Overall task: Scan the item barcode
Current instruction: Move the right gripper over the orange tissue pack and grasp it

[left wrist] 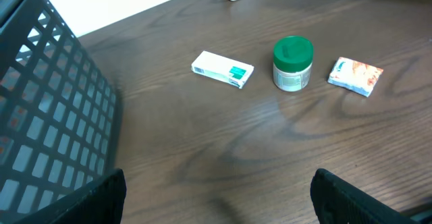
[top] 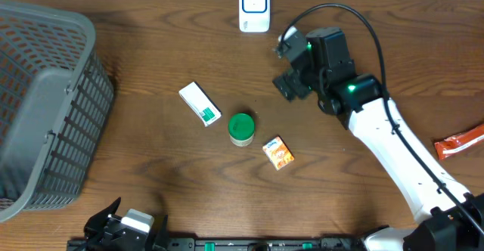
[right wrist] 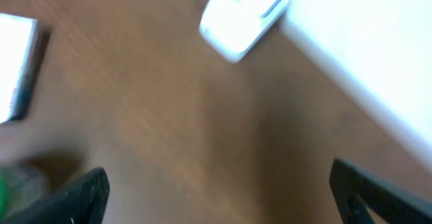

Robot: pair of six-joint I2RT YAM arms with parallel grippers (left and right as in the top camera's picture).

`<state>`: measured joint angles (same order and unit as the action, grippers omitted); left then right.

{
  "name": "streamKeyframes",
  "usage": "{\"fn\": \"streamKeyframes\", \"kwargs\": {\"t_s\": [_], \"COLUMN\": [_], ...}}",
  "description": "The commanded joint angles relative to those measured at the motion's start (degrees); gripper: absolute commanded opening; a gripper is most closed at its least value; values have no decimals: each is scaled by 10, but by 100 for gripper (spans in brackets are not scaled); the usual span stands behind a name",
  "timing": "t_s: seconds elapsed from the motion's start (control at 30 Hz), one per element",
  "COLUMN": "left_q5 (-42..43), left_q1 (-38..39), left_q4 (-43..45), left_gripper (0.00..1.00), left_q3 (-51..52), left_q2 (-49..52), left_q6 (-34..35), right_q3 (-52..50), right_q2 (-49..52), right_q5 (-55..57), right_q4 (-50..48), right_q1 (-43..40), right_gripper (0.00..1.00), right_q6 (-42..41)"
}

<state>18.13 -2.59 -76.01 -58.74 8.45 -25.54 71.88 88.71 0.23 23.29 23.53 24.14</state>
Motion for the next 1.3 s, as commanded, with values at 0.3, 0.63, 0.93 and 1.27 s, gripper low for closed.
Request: {"fn": "streamKeyframes", "kwargs": {"t_s": [0.3, 0.63, 0.93, 1.27], "left_q5": [9, 9, 9, 9], "left_q1": [-2, -2, -2, -2], "left_q4": [2, 2, 2, 2], "left_gripper": [86, 86, 87, 86], "left_q3": [-3, -3, -3, -3], "left_q2": [-4, -4, -4, -4], "left_q6": [-3, -3, -3, -3], "right_q3": [-10, -10, -10, -19], "right_q2": [28, 41, 168, 202], "right_q5": [-201, -200, -150, -95], "right_q4": [46, 308, 334, 356], "right_q1": [1, 5, 40, 106], "right_gripper": [99, 99, 96, 98], "right_q6": [330, 515, 572, 593]}}
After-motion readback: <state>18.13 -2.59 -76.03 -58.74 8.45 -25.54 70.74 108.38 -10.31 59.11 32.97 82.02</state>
